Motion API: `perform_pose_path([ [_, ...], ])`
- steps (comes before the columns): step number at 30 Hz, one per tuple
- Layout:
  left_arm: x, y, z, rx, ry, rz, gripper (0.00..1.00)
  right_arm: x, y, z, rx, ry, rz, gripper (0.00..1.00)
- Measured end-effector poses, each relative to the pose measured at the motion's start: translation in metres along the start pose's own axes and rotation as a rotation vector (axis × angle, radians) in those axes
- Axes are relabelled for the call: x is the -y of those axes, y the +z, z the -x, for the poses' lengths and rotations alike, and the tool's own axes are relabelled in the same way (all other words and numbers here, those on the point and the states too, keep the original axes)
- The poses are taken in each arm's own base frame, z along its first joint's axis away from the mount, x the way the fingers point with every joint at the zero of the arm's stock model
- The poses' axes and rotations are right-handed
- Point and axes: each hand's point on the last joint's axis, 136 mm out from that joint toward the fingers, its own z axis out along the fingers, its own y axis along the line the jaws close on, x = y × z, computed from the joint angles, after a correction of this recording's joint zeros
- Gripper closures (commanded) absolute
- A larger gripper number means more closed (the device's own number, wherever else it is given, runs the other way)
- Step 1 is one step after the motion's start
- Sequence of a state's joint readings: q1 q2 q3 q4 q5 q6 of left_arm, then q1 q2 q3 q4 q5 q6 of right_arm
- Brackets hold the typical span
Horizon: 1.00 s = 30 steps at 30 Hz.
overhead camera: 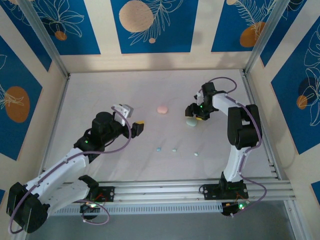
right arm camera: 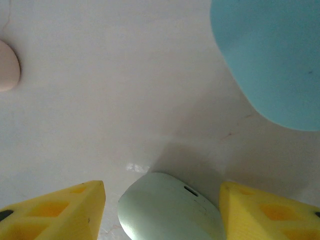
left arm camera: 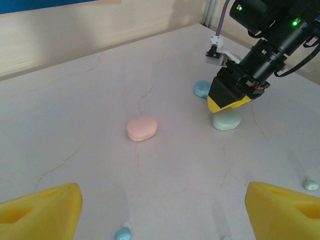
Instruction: Insert the wireless bluetooth earbuds into the charging case
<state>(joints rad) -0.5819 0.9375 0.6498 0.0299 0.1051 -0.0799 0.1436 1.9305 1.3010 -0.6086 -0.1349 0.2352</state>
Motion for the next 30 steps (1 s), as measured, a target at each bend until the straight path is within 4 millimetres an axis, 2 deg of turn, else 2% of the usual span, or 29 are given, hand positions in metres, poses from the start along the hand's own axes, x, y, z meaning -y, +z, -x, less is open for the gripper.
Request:
perform_pose_path([
  [8,0.0,0.0,0.002,0.008,0.001,0.0,0.16,-0.017,0.009,-0.015,-0.049,-0.077,-0.017,0.39],
  [20,0.0,0.004,-0.001,-0.004,0.0,-0.002,0.16,-0.027,0.018,-0.033,-0.076,-0.213,-0.153,0.37],
  [30,0.0,0.006,-0.002,-0.008,-0.001,-0.002,0.16,-0.029,0.022,-0.046,-0.091,-0.288,-0.228,0.41],
])
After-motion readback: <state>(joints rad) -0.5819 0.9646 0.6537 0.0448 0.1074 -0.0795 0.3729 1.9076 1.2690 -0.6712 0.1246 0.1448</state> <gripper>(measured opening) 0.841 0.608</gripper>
